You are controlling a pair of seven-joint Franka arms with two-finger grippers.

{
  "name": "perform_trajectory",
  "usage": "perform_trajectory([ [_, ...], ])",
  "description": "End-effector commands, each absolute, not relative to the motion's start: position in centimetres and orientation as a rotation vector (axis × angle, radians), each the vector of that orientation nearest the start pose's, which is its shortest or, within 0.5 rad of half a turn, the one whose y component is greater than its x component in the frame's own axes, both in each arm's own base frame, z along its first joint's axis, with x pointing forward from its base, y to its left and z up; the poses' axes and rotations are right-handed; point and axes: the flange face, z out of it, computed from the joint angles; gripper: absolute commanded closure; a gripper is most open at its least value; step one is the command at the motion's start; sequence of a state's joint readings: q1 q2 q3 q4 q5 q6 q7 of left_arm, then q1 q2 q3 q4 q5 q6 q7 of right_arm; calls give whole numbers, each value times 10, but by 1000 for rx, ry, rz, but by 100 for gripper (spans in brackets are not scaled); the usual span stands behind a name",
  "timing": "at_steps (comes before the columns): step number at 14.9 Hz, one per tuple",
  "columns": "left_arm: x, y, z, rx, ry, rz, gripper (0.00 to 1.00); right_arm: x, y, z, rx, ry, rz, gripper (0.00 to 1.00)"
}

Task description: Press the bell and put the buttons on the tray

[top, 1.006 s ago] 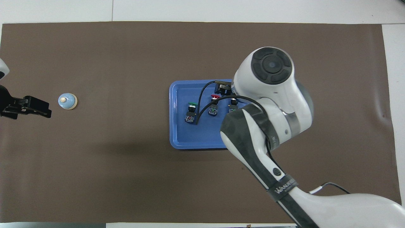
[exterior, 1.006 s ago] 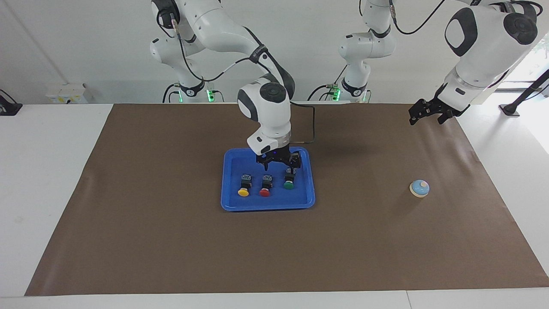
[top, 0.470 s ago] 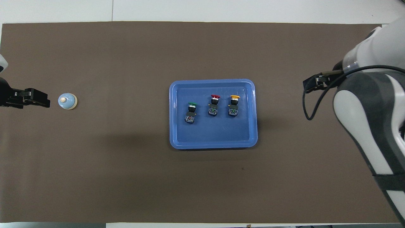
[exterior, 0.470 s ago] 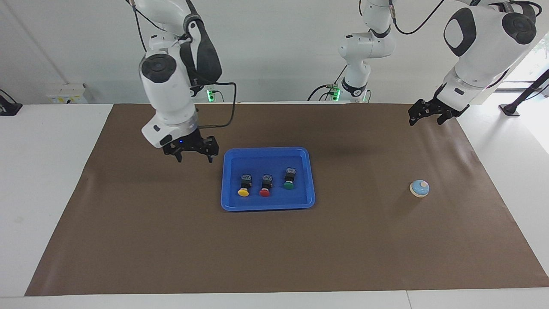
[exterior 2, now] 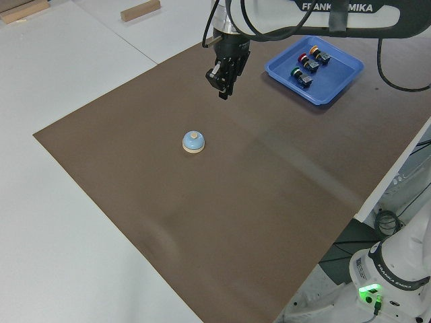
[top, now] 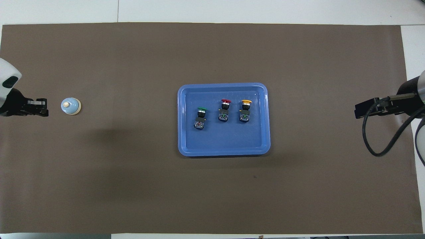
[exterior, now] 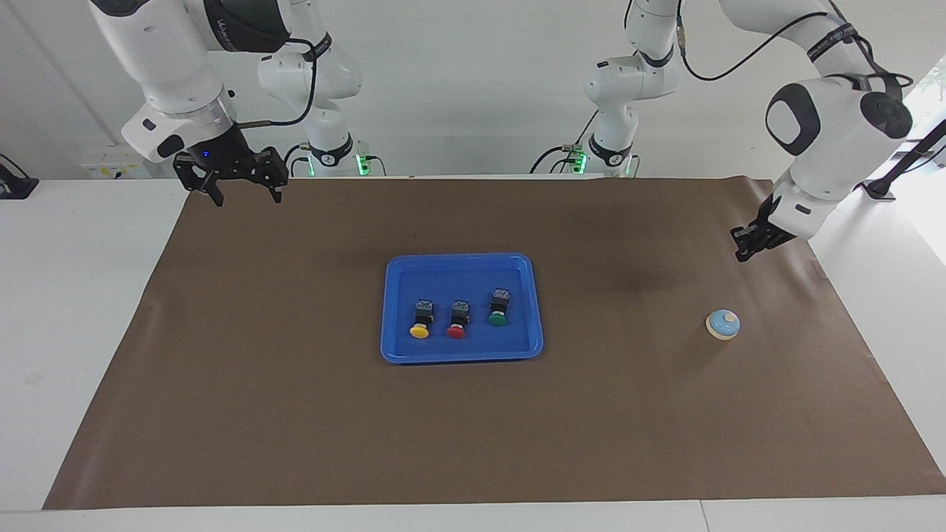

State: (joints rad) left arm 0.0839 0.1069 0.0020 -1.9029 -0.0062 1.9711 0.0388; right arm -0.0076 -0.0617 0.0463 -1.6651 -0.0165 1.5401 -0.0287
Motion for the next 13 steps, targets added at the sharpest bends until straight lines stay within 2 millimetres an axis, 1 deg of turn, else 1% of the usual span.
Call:
perform_trajectory([
  [1, 591, 60, 408, -3149, -107, -71, 100, 533, 15, 609, -3140, -111, 111, 0],
  [2, 596, 61, 396, -3149, -110, -62, 100, 533, 10, 609, -3140, -101, 111, 0],
  [3, 600, 61, 387, -3150, -110, -52, 100, 533, 9, 608, -3140, -96, 114, 0],
  [4, 600, 62, 379, -3151, -110, -35, 100, 533, 8, 607, -3140, -94, 116, 0],
  [6, 600, 66, 371, -3151, -120, -26, 100, 534, 6, 608, -3142, -89, 114, 0],
  [7, 601, 66, 361, -3152, -120, -9, 100, 534, 2, 610, -3140, -77, 109, 0],
  [9, 606, 67, 346, -3150, -121, -30, 100, 535, 4, 613, -3137, -82, 113, 0],
  [10, 609, 67, 331, -3150, -122, -23, 100, 535, 4, 614, -3134, -82, 113, 0],
  [12, 611, 68, 323, -3149, -125, -47, 100, 535, 3, 615, -3133, -77, 111, 0],
  [13, 610, 70, 322, -3148, -129, -45, 100, 535, 4, 615, -3133, -82, 108, 0],
])
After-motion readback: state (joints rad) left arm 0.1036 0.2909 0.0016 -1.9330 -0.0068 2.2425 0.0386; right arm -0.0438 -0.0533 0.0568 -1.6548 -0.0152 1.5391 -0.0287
